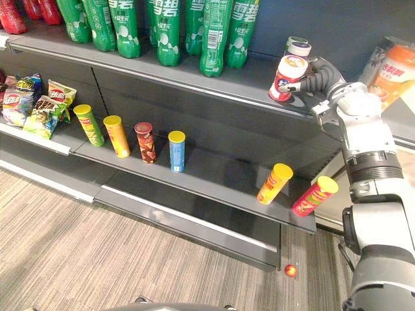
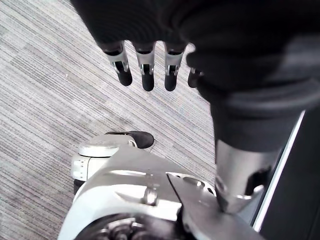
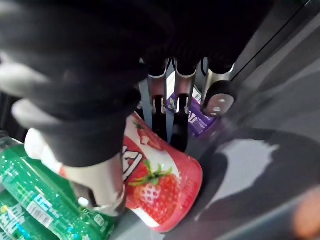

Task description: Put the gum and the chips on the shelf.

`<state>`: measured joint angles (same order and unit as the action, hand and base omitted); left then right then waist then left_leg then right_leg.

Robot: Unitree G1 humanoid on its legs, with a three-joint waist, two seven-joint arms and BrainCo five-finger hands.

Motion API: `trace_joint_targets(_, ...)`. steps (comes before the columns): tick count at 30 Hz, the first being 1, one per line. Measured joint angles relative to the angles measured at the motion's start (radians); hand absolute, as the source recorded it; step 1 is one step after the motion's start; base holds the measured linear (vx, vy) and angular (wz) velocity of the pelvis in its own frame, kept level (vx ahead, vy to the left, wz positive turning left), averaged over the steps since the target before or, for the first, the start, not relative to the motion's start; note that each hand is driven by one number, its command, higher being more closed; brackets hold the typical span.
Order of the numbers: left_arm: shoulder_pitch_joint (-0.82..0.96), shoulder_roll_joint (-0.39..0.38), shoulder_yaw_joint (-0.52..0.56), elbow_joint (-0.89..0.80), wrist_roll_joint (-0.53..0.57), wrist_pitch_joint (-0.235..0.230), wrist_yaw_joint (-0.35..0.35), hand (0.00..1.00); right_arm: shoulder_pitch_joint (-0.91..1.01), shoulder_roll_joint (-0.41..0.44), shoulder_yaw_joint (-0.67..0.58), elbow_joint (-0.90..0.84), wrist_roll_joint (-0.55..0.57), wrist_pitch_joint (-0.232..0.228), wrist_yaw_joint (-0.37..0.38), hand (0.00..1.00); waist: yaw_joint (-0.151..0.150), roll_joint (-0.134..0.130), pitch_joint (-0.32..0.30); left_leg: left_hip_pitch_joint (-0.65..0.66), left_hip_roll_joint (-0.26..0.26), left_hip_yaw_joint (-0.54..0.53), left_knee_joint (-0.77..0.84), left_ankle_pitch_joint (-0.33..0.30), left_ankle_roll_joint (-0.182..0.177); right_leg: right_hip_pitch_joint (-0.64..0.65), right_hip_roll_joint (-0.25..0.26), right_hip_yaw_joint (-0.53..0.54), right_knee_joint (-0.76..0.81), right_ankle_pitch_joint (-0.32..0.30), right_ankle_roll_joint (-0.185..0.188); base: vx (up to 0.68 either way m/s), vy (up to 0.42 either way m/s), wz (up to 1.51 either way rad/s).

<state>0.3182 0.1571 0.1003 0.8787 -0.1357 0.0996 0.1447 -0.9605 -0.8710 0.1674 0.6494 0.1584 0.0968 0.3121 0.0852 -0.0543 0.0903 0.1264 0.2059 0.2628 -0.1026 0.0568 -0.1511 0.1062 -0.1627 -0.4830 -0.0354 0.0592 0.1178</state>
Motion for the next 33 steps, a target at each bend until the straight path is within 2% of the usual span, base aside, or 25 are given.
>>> trace_joint_targets(12, -0.006, 0.002, -0.007, -0.006, -0.001, 0.012, 0.000, 0.00, -0.038, -0.016, 0.000, 0.074, 0.014, -0.001, -0.021, 1.00, 0.003, -0.001, 0.027, 0.000, -0.001, -0.004, 0.000, 0.000, 0.000, 0.002, -0.001, -0.004, 0.000, 0.000, 0.000, 0.00, 0.000, 0.00)
trace_joint_targets(28, -0.011, 0.004, -0.017, -0.021, -0.003, 0.013, -0.001, 0.00, -0.038, -0.016, -0.005, 0.077, 0.017, -0.015, -0.043, 1.00, 0.004, 0.000, 0.054, 0.000, -0.003, -0.005, 0.000, 0.000, 0.000, 0.002, -0.006, -0.005, 0.007, -0.001, 0.001, 0.00, 0.000, 0.00)
trace_joint_targets(29, -0.012, 0.004, -0.017, -0.021, -0.003, 0.013, -0.001, 0.00, -0.037, -0.016, -0.005, 0.078, 0.017, -0.015, -0.043, 0.00, 0.004, 0.000, 0.054, 0.000, -0.003, -0.005, 0.000, 0.000, 0.000, 0.002, -0.006, -0.005, 0.007, -0.001, 0.001, 0.00, 0.000, 0.00)
trace_joint_targets(33, -0.014, 0.004, -0.021, -0.021, -0.009, 0.015, -0.001, 0.00, -0.015, -0.011, -0.005, 0.085, 0.015, -0.018, -0.044, 0.00, 0.007, 0.000, 0.056, 0.001, -0.006, -0.004, 0.000, 0.000, 0.000, 0.001, -0.007, -0.005, 0.007, -0.001, 0.001, 0.00, 0.000, 0.00)
